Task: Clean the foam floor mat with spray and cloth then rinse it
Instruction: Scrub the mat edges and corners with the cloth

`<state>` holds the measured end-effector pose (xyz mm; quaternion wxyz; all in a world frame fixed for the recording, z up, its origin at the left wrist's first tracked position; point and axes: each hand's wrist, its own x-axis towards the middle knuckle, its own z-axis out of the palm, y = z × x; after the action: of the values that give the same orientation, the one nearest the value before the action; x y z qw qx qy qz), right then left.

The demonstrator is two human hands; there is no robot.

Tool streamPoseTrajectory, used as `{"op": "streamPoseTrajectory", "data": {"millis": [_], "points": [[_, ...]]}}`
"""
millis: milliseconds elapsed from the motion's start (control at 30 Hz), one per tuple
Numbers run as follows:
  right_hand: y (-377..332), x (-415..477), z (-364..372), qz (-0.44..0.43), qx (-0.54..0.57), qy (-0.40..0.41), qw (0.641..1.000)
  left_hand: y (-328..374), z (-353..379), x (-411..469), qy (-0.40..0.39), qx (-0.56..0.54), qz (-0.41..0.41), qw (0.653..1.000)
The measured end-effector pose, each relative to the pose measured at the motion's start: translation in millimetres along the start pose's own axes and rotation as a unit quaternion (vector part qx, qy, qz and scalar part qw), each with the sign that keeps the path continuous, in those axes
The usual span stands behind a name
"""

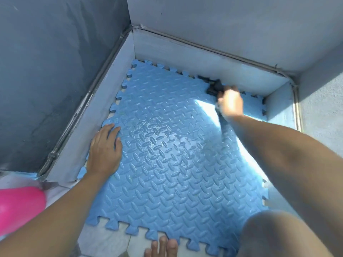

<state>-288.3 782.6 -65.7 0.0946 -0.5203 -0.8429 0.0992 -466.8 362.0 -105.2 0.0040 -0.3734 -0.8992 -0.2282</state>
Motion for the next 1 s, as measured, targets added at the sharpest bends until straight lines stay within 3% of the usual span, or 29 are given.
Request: {"op": "streamPoseTrajectory", "data": {"millis": [100,167,267,367,467,567,633,700,767,833,933,1000], "points": [[86,-24,-20,0.1,-0.012,0.064,0.993,1,0,-1,-0.003,0.004,-0.002,1.0],[100,-48,-20,0.089,0.0,0.057,0.994,0,0,-1,-0.005,0.009,-0.001,1.0],[61,-79,-18,-0.054,0.039,0.011,0.998,0,0,-1,-0.015,0.004,-0.005,1.0],[-4,-128,-16,-0.242,0.061,-0.069,0.966,7,-6,-14,-0.011,-0.066,-0.048,0.997],[-67,-201,-9,-0.446,0.095,-0.15,0.877,20,-28,-49,0.032,-0.123,-0.079,0.989],[-104,-271,1,-0.603,0.095,-0.221,0.76,16,-47,-86,0.043,-0.115,-0.082,0.989],[-110,-301,3,-0.708,0.063,-0.217,0.669,-1,-53,-107,0.037,-0.082,-0.106,0.99],[-112,-304,2,-0.74,0.034,-0.219,0.635,-16,-53,-124,0.014,-0.037,-0.117,0.992],[-114,-270,6,-0.721,0.078,-0.183,0.664,-24,-51,-133,-0.012,0.004,-0.09,0.996],[-110,-213,7,-0.653,0.071,-0.134,0.742,-28,-48,-133,-0.016,0.007,-0.075,0.997],[-97,-122,8,-0.435,0.062,-0.077,0.895,-28,-46,-133,0.0,-0.014,-0.084,0.996],[-87,-73,5,-0.277,0.053,-0.022,0.959,-27,-45,-135,0.014,-0.033,-0.099,0.994]]}}
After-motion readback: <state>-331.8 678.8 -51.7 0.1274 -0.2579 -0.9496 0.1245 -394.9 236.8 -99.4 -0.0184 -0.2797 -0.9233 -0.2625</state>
